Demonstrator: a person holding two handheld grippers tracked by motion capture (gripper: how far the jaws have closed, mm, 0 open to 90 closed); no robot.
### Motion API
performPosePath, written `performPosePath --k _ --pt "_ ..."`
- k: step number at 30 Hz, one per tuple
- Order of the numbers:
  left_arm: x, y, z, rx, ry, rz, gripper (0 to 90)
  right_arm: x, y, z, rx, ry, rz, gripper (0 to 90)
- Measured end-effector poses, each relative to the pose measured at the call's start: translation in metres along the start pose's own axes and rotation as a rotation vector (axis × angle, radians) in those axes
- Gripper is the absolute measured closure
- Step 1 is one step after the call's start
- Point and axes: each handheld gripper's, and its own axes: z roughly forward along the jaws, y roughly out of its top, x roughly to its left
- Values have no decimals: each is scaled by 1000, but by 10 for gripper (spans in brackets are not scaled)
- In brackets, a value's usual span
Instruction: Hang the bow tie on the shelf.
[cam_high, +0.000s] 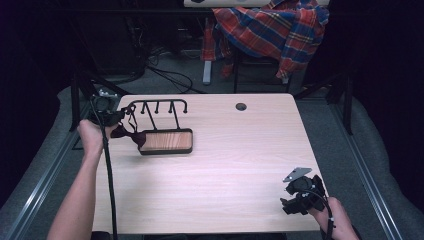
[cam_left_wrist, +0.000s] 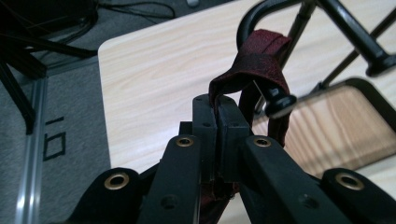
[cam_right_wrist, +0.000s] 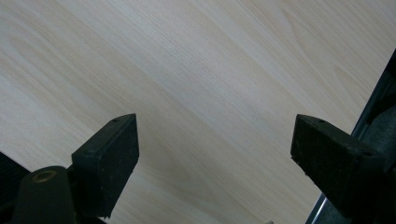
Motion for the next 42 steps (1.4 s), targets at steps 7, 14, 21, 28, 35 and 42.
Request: performPosePath --k 7,14,21,28,35,42 --pt "2 -3 6 -1 6 -24 878 0 0 0 0 1 -1 150" --pt "3 -7 11 -2 -5 -52 878 0 0 0 1 3 -1 150" --pt "1 -12 16 17 -18 -51 876 0 0 0 0 5 -1 150" --pt "1 -12 17 20 -19 -46 874 0 0 0 -4 7 0 150" --pt "1 -16 19 50 -53 -21 784 0 0 1 2 8 0 150" --pt "3 -18 17 60 -72 -35 651 0 0 1 2 7 0 150"
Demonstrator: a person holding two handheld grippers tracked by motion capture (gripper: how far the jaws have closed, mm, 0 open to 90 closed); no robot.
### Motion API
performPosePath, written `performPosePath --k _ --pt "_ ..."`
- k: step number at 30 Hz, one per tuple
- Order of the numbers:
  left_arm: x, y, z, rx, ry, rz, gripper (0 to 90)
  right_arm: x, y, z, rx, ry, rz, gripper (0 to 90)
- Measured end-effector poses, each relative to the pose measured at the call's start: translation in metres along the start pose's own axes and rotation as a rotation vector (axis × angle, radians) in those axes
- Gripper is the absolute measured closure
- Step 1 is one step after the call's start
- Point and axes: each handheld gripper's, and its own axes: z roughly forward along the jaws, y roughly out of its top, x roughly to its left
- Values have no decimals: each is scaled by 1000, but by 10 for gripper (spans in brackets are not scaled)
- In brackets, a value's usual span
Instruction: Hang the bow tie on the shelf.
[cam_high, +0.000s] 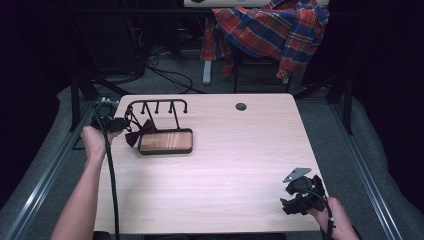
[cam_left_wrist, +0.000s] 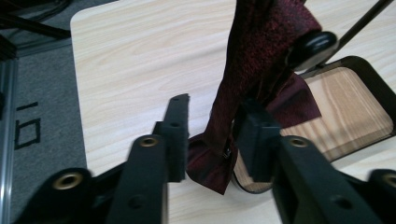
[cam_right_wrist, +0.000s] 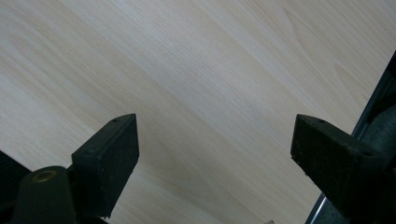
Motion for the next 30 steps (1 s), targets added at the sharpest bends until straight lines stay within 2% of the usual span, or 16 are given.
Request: performPosePath --k 6,12,19,30 --pt "1 -1 -5 -7 9 -18 409 0 0 0 -1 -1 1 150" --pt "-1 -3 -14 -17 12 -16 262 0 0 -1 -8 -7 0 150" --pt "-9 -8 -32 -31 9 8 178 1 -1 -1 -5 -14 -6 150" --pt "-23 -27 -54 -40 13 27 145 2 -1 -1 -3 -15 -14 150"
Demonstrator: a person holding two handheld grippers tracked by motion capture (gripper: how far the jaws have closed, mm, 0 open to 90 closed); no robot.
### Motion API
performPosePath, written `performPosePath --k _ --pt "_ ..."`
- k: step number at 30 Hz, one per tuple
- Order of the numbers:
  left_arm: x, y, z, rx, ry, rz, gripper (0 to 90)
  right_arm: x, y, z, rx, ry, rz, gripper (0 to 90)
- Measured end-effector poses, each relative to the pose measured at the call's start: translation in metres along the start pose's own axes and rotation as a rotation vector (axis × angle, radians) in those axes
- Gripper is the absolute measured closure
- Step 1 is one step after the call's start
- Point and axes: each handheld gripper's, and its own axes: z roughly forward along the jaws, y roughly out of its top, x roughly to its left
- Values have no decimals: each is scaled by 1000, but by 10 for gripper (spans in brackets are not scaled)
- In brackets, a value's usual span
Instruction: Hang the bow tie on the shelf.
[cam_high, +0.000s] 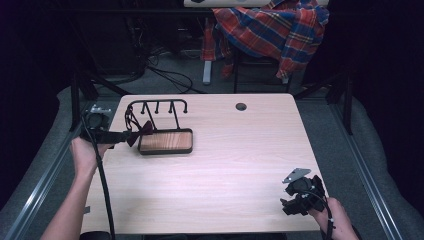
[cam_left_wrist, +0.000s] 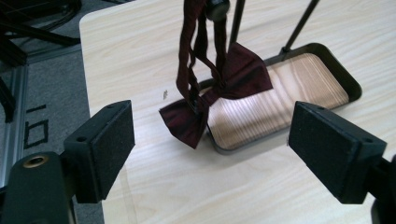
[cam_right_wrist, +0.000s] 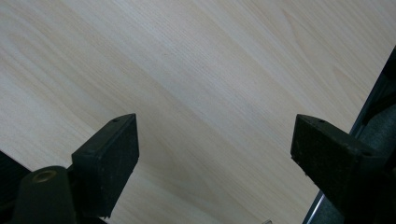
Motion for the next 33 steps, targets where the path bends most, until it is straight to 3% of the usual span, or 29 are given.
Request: performPosePath --k 9,17,26,33 --pt "-12 -23 -11 10 -1 22 110 1 0 1 -1 1 2 150" --pt "-25 -46 -7 47 4 54 51 1 0 1 0 0 -3 150" --pt "-31 -72 6 165 -19 67 5 1 -1 0 0 -6 -14 150" --pt "-37 -87 24 267 -54 133 3 1 -1 0 -3 -1 -11 150"
